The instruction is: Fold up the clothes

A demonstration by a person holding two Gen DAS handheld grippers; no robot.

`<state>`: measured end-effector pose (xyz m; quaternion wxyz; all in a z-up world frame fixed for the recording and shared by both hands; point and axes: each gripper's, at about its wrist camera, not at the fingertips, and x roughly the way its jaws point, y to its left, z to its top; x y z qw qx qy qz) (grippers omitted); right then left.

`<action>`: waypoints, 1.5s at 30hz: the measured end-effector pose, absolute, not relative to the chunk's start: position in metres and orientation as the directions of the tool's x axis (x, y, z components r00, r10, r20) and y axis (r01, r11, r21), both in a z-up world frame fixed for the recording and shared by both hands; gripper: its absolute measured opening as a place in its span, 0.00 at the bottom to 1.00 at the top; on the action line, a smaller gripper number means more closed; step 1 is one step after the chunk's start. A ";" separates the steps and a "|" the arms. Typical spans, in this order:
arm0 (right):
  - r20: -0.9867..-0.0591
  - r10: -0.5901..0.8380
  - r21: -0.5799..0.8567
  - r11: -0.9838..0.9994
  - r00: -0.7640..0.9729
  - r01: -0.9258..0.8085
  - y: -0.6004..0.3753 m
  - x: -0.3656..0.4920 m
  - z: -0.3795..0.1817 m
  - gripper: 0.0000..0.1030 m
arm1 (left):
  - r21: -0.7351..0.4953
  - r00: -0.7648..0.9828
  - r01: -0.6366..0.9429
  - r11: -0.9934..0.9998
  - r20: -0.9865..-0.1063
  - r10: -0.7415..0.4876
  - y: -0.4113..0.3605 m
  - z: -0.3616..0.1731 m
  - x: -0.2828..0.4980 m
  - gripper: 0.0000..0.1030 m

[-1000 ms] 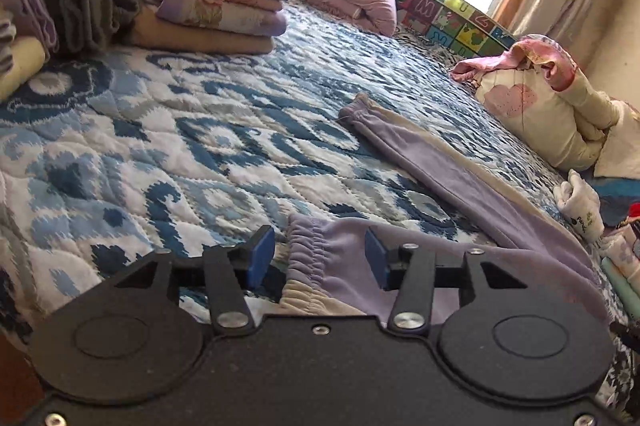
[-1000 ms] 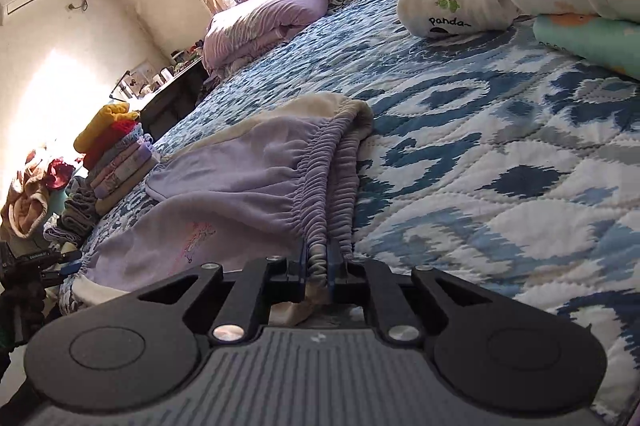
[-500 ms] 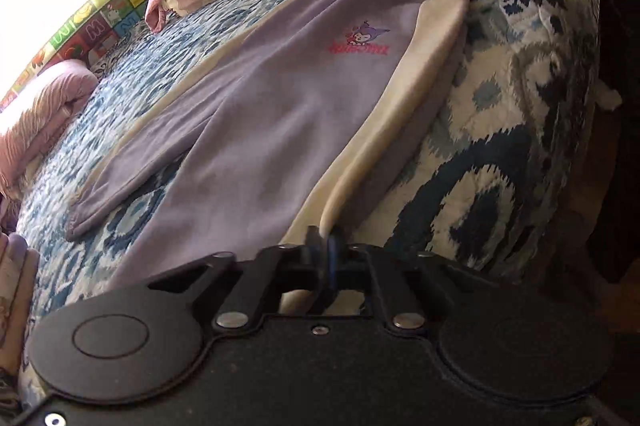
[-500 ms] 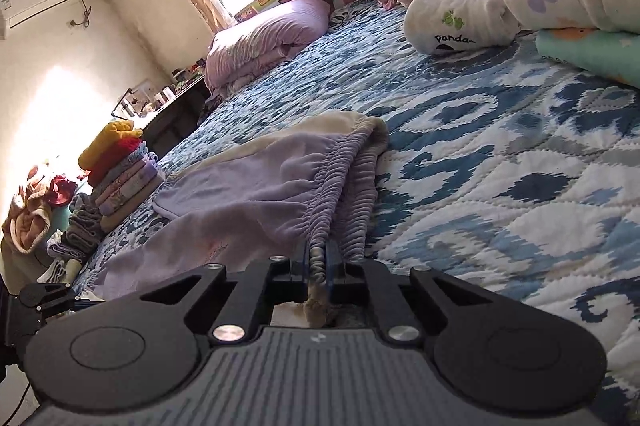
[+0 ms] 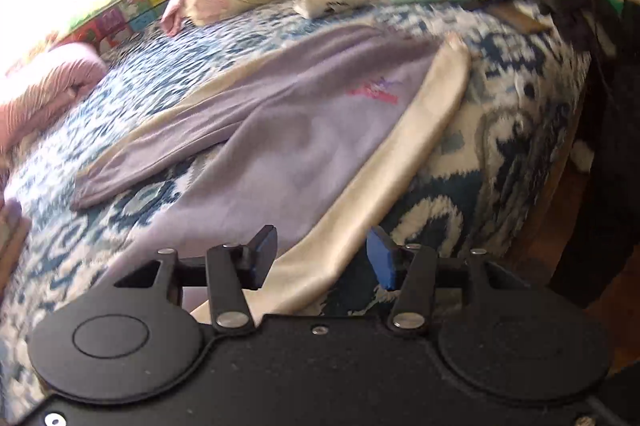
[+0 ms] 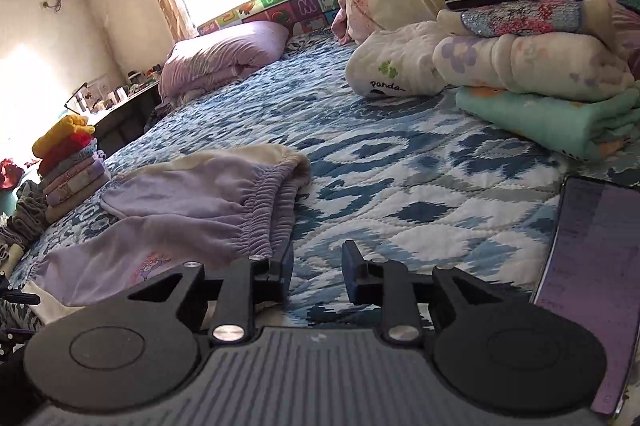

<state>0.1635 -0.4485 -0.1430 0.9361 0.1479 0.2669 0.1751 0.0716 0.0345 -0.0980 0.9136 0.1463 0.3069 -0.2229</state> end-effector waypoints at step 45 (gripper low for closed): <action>-0.624 0.687 0.053 0.511 0.371 -0.858 -0.192 0.118 -0.148 0.42 | 0.080 0.754 -0.060 0.995 -0.649 0.098 0.153 -0.133 0.122 0.29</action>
